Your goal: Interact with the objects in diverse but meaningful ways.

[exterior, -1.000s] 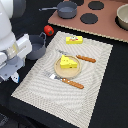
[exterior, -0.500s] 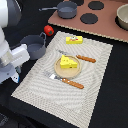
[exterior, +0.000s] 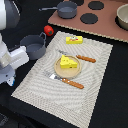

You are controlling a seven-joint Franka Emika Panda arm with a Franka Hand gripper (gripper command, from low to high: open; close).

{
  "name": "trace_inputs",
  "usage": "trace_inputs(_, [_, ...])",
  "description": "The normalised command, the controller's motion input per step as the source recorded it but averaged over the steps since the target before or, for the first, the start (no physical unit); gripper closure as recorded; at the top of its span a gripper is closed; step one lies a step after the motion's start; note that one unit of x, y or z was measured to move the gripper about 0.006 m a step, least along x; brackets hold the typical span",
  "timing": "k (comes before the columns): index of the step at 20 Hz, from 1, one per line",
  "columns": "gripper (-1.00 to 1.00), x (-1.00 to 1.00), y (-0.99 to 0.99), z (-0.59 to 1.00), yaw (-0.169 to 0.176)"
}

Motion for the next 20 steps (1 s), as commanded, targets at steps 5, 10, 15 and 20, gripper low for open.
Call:
trace_inputs(5, [1.0, 0.66, 0.1, 1.0, -0.039])
trace_inputs(10, [1.0, 0.64, -0.07, 0.85, -0.055])
trace_inputs(15, [1.0, 0.91, -0.09, 0.23, -0.071])
trace_inputs(20, [1.0, 1.0, -0.12, 0.15, -0.062])
